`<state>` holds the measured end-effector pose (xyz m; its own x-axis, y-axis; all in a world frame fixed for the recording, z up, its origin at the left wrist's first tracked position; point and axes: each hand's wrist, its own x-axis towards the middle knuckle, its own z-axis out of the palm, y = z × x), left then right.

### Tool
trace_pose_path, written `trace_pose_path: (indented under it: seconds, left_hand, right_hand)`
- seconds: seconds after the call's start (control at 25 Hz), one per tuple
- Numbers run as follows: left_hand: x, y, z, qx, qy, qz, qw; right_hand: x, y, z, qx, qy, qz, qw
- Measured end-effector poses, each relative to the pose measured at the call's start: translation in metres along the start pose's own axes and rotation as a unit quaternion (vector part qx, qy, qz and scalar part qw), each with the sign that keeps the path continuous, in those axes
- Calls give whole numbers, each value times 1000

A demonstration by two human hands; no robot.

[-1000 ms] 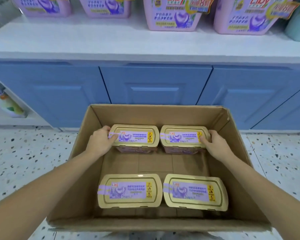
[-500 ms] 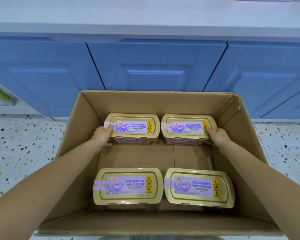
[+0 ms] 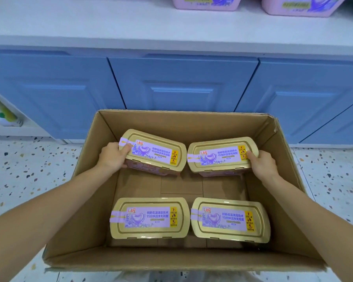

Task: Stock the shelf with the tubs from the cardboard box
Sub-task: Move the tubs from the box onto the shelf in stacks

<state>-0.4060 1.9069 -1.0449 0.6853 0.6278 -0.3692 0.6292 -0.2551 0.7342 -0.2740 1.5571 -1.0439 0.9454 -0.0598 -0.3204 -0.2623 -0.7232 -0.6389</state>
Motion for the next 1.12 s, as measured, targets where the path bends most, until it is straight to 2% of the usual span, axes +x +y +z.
trace_pose_path:
  seconds: [0.2,0.48,0.76,0.92,1.12]
  left_hand:
    - [-35,36,-49,9,-1,33,999]
    - [-82,112,-116,-99,24,53,993]
    - [-83,196,-184,-178,64,114,975]
    - [-69,236,-200,-181,89,141,969]
    - [-41,264,-194,-163,102,133,972]
  right_hand:
    - [-31,-31,-49,5,29,-60,998]
    - [-55,-106,-140,60,56,-114,990]
    - [-63,-191,-216,102,132,-184,969]
    - [-48,-227,-231,100,164,-196,962]
    - [2,-243,-224,116,136,-166,970]
